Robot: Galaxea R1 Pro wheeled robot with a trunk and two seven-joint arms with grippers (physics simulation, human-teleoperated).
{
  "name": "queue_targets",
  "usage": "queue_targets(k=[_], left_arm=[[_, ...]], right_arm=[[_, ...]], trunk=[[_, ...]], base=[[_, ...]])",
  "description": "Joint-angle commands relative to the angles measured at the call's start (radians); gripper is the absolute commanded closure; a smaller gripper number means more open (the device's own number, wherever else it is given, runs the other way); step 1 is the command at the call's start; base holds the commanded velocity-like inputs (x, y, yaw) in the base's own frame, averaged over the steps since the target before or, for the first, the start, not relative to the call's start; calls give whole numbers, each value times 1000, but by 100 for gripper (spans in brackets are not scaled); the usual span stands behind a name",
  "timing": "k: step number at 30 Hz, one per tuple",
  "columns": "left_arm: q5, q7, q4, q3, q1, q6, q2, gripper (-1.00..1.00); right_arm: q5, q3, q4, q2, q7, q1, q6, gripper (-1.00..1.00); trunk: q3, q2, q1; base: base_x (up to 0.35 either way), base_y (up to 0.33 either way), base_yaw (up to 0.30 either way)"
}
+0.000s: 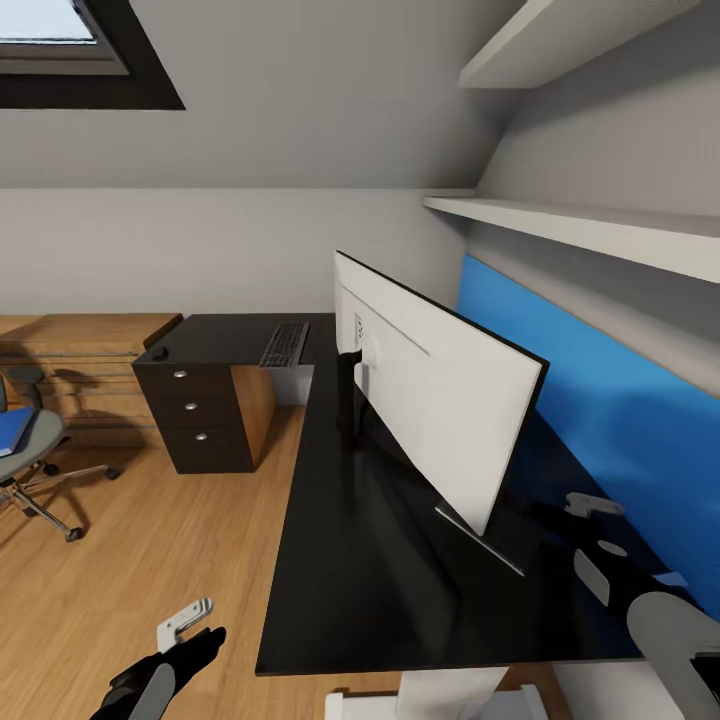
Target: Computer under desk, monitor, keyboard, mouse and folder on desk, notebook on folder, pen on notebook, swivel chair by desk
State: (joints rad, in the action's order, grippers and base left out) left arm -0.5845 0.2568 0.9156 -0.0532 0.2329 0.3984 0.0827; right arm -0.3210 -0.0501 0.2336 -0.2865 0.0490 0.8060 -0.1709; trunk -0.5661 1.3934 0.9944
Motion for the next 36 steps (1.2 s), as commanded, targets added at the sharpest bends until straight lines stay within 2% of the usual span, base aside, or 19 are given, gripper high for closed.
queue_targets(k=[1, 8, 11, 25, 36], left_arm=[[-11, 7, 2, 1, 0, 4, 0, -100], [-11, 7, 2, 2, 0, 4, 0, -100], [-10, 7, 2, 3, 0, 4, 0, -100], [-9, 7, 2, 3, 0, 4, 0, -100], [-9, 7, 2, 3, 0, 4, 0, -100]], right_arm=[[-11, -5, -2, -1, 11, 1, -4, -100], [-40, -6, -2, -2, 45, 1, -4, -100], [-48, -7, -2, -10, 80, 1, -4, -100], [-50, -10, -2, -19, 152, 1, -4, -100], [-43, -14, -1, -13, 166, 1, -12, -100]], trunk=[[-1, 1, 0], [-1, 1, 0], [-1, 1, 0], [-1, 1, 0], [-1, 1, 0]], base=[[0, 0, 0], [0, 0, 0], [0, 0, 0], [0, 0, 0], [0, 0, 0]])
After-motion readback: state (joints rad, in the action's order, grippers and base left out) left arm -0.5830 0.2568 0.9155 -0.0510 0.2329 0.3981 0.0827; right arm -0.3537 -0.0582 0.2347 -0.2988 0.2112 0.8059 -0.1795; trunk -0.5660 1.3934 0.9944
